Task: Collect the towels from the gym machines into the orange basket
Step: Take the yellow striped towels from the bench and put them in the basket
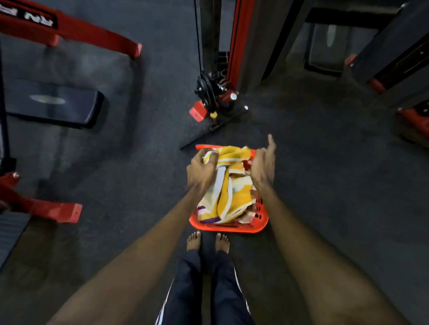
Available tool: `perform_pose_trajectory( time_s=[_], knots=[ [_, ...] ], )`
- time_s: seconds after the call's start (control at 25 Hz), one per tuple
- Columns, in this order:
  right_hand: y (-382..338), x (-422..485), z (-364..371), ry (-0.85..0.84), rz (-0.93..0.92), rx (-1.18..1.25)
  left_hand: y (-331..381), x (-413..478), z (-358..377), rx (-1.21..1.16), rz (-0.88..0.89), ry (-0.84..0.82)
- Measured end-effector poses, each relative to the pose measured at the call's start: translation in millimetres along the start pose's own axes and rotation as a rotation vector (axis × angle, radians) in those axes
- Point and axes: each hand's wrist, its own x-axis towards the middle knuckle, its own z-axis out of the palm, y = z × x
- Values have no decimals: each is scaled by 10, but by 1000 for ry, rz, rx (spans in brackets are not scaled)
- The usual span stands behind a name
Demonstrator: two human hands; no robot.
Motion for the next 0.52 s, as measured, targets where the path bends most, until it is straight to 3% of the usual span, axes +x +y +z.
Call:
perform_pose_trajectory(
  time_s=[0.12,0.24,0.4,0.52],
  knots=[
    [713,361,576,-261,-66,-296,-845,674,471,281,-61,-304],
    [1640,769,1140,-450,-36,-545,-1860,1315,1018,695,-14,-538],
    [2748,1248,1620,-430,-60,-655,-2697,1804,1580,787,119,-737],
    [3369,1577,1944,-426,-37,-666,-3155,2154,1914,800,47,-794]
  ],
)
